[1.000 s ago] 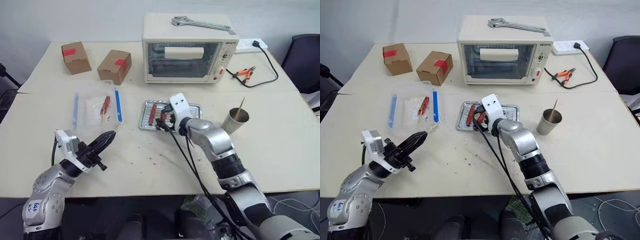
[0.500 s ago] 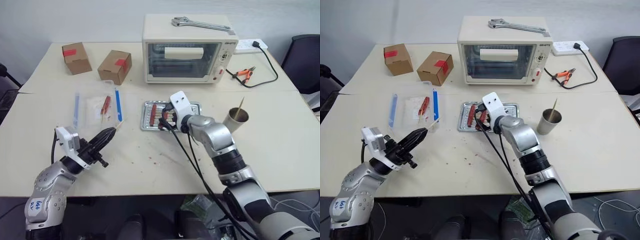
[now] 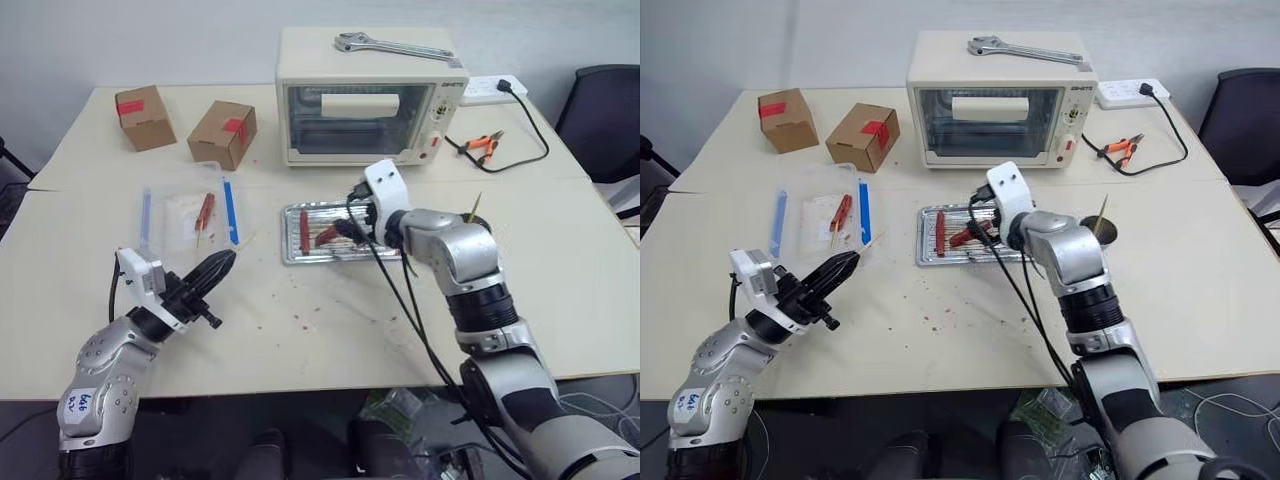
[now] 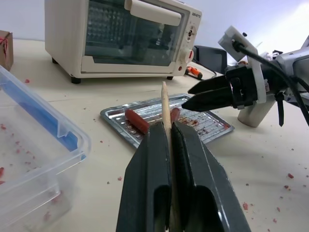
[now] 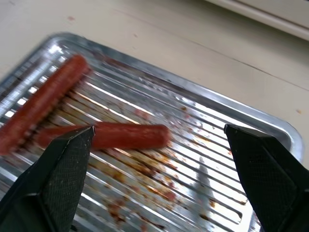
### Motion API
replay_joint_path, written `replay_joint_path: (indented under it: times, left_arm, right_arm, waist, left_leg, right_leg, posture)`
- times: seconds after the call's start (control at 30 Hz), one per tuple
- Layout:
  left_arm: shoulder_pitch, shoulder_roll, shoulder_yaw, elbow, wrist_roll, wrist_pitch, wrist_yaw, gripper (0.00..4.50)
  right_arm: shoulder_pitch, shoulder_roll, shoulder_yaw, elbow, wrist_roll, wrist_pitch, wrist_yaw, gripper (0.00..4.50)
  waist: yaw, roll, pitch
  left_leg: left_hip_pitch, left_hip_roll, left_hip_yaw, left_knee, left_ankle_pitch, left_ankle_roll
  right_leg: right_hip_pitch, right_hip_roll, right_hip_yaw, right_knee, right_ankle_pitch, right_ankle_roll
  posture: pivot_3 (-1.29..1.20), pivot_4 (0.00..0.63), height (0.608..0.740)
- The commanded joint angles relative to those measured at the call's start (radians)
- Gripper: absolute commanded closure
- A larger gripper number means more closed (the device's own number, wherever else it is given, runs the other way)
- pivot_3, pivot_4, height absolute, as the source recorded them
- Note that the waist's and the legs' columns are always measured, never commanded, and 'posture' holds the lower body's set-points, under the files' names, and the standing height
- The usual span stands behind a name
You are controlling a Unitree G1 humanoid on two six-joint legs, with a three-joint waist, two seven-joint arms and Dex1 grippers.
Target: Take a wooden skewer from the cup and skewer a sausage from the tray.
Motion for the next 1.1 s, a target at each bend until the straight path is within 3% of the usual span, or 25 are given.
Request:
replay_joint_path:
  times: [0.03, 0.2, 0.43, 0.63, 0.9, 1.07, 1.1]
  left_arm:
    - [-0.006, -0.002, 0.004, -0.023, -0.003, -0.019, -0.003, 4.50]
    - [-0.007, 0.001, 0.008, -0.003, -0.002, -0.031, -0.015, 4.50]
    - [-0.007, -0.004, 0.007, 0.010, -0.001, -0.042, -0.023, 4.50]
    - [-0.011, -0.011, 0.000, 0.004, 0.000, -0.039, -0.016, 4.50]
    - [-0.017, -0.021, -0.012, -0.013, 0.002, -0.034, 0.000, 4.50]
    - [-0.016, -0.022, -0.017, -0.026, 0.000, -0.028, 0.013, 4.50]
    - [-0.014, -0.022, -0.017, -0.030, 0.000, -0.027, 0.015, 4.50]
  right_arm:
    - [0.001, -0.035, 0.092, -0.013, -0.037, -0.183, 0.118, 0.02]
    - [-0.013, -0.117, 0.179, 0.091, -0.107, -0.473, 0.281, 0.02]
    - [-0.098, -0.181, 0.198, 0.431, -0.128, -0.819, 0.605, 0.02]
    - [-0.227, -0.133, 0.159, 0.739, -0.164, -0.991, 0.647, 0.02]
    - [-0.347, -0.070, 0.136, 0.993, -0.224, -1.005, 0.640, 0.02]
    - [-0.388, -0.050, 0.143, 1.067, -0.268, -0.885, 0.691, 0.02]
    - [-0.390, -0.047, 0.142, 1.069, -0.272, -0.876, 0.703, 0.20]
  waist:
    - [-0.002, 0.000, 0.000]
    - [0.000, 0.000, 0.000]
    - [-0.003, 0.000, 0.000]
    - [-0.008, 0.000, 0.000]
    - [-0.006, 0.000, 0.000]
    - [-0.005, 0.000, 0.000]
    - [-0.005, 0.000, 0.000]
  left_leg:
    - [0.000, 0.000, 0.000, 0.000, 0.000, 0.000]
    - [0.000, -0.001, 0.000, 0.001, 0.000, 0.000]
    - [0.000, -0.001, 0.001, 0.001, 0.000, 0.001]
    - [0.001, 0.000, 0.002, 0.001, 0.000, 0.000]
    - [0.001, 0.000, 0.001, 0.002, 0.000, 0.000]
    - [0.001, 0.000, 0.001, 0.002, 0.000, 0.000]
    - [0.001, 0.000, 0.001, 0.002, 0.000, -0.001]
  right_leg:
    - [0.000, 0.000, 0.000, 0.000, 0.000, 0.000]
    - [0.000, -0.001, 0.000, 0.000, 0.000, 0.000]
    - [0.001, 0.000, 0.000, -0.001, 0.000, 0.000]
    - [0.000, 0.000, 0.000, 0.000, 0.000, 0.000]
    - [0.001, -0.001, 0.000, 0.000, 0.000, 0.000]
    - [0.001, -0.001, 0.000, 0.000, 0.000, 0.000]
    - [0.001, -0.001, -0.001, 0.001, 0.000, 0.000]
  posture:
    - [0.00, 0.150, 0.740]
    - [0.00, 0.150, 0.740]
    - [0.00, 0.150, 0.740]
    - [0.00, 0.150, 0.740]
    - [0.00, 0.150, 0.740]
    - [0.00, 0.150, 0.740]
    - [0.00, 0.150, 0.740]
